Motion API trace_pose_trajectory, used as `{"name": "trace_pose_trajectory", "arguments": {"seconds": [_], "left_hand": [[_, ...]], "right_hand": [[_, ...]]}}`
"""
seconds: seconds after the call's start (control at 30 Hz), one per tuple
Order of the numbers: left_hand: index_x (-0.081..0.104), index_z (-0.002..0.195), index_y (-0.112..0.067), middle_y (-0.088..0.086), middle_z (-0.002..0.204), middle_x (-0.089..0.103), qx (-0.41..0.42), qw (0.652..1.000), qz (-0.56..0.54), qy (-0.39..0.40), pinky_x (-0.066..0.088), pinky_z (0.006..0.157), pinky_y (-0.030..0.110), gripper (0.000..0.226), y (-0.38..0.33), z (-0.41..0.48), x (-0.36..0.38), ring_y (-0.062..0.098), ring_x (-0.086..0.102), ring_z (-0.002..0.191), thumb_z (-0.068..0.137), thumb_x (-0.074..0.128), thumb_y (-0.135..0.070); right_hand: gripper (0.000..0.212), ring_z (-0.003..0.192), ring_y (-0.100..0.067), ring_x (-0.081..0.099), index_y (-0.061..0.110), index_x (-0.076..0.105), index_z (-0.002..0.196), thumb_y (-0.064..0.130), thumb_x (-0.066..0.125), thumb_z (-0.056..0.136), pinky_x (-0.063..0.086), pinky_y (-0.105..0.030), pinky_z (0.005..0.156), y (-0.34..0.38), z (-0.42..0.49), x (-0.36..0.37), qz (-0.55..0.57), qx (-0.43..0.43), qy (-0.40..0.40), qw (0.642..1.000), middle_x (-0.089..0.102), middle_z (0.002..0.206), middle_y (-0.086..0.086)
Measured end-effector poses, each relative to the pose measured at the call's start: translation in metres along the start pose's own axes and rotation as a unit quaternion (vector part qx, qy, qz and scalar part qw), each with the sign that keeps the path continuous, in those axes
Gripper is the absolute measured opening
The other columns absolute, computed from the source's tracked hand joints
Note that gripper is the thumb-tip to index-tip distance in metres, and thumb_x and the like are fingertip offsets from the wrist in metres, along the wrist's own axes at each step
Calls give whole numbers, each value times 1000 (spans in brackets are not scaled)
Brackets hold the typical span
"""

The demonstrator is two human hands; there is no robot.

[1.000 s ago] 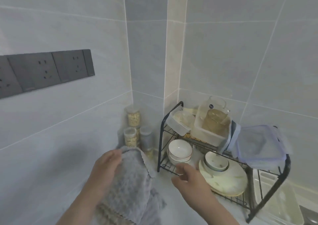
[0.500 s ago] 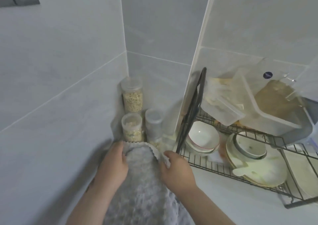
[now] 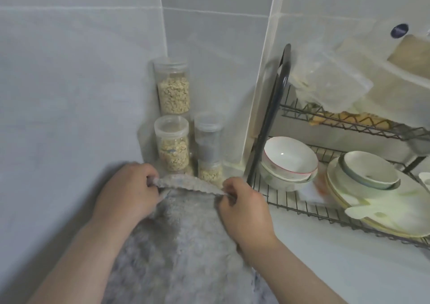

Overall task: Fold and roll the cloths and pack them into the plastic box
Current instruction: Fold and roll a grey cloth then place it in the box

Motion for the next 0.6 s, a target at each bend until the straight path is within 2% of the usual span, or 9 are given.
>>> {"name": "trace_pose_trajectory", "arguments": {"seconds": [0.1, 0.2, 0.3, 0.4, 0.5, 0.6], "left_hand": [[61, 70, -22, -8, 67, 59, 16, 998, 5, -54, 48, 62, 34, 11, 4, -16, -3, 19, 55, 66, 71, 65, -12], [57, 71, -23, -5, 63, 58, 20, 992, 17, -121, 47, 58, 34, 11, 9, -31, -10, 21, 54, 63, 70, 67, -18], [54, 72, -28, -2, 70, 61, 42, 984, -5, -171, 49, 62, 36, 13, 6, -44, -20, 26, 56, 68, 69, 67, -26], [54, 68, -22, 0, 74, 60, 71, 975, -32, -210, 50, 69, 40, 14, -5, -63, -34, 32, 56, 77, 70, 67, -24], [54, 69, -19, 5, 79, 62, 108, 966, -56, -230, 49, 72, 40, 14, -24, -90, -55, 34, 57, 79, 71, 68, -21], [55, 73, -20, 6, 76, 62, 157, 959, -86, -219, 49, 69, 39, 14, -51, -120, -82, 32, 57, 72, 72, 70, -21]], "right_hand": [[16, 87, -17, 61, 21, 63, 100, 19, 55, 85, 51, -31, 77, -12, -8, -5, -12, -36, -35, 999, 69, 93, 3], [16, 85, -20, 61, 18, 65, 97, 16, 56, 84, 50, -32, 74, -20, -15, -9, -49, -93, -62, 993, 69, 90, 0], [14, 84, -21, 59, 15, 64, 94, 11, 54, 85, 48, -34, 72, -28, -21, -20, -54, -129, -110, 984, 67, 89, -1], [16, 88, -21, 53, 14, 62, 99, 12, 48, 93, 43, -34, 77, -25, -41, -42, -31, -161, -185, 969, 61, 94, -2], [23, 95, -16, 46, 13, 63, 106, 14, 42, 98, 30, -21, 75, -12, -71, -75, -24, -180, -229, 956, 53, 100, 0], [21, 88, -14, 44, 15, 61, 105, 14, 41, 98, 27, -22, 70, 1, -109, -125, -13, -191, -294, 936, 53, 97, 1]]}}
Point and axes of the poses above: each hand's wrist, its own z-axis towards the middle knuckle, its own x-axis out of the palm, y = z × x, the point moved 3 cm from there along z, towards the middle knuckle
